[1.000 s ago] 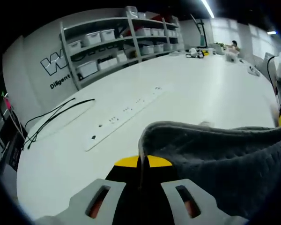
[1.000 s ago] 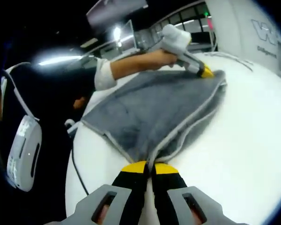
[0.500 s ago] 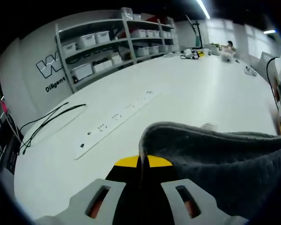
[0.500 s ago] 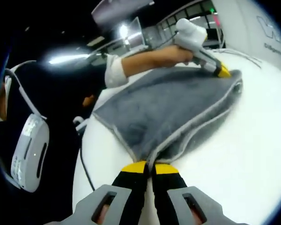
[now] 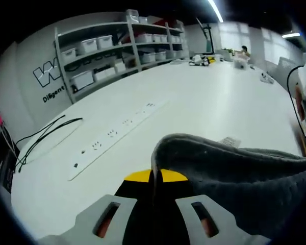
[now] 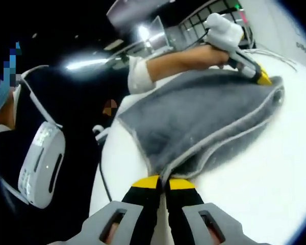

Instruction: Open the folded towel by lifting each exposed corner and separating the folded layers until the towel lies flat within the target outline without major curled edges

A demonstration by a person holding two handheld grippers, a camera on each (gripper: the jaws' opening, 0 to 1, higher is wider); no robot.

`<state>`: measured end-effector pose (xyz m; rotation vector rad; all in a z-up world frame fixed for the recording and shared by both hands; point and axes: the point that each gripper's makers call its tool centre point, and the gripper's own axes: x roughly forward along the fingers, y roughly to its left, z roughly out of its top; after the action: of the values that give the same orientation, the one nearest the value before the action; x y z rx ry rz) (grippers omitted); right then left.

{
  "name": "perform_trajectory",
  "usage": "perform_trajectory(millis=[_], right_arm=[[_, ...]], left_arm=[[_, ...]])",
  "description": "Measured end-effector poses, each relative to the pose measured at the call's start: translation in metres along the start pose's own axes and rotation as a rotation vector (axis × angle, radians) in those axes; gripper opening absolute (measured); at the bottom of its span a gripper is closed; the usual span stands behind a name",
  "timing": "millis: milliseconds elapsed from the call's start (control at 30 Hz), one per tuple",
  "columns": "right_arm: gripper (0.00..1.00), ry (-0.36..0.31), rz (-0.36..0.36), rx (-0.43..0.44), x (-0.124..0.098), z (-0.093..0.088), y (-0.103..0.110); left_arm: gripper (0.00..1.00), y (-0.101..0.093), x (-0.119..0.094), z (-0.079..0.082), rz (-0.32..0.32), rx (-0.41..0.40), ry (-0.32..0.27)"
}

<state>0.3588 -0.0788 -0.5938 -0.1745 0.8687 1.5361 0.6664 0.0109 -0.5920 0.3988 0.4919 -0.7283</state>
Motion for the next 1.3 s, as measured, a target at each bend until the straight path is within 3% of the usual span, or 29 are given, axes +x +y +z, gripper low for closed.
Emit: perform_trajectory(millis=[1300], right_arm=[[0.03,0.071,0.098,-0.073,0.012,-0.014,0.032]], left_arm=[[0.04,-0.048,0.023,0.022,-0.109,0.039,-0.010]])
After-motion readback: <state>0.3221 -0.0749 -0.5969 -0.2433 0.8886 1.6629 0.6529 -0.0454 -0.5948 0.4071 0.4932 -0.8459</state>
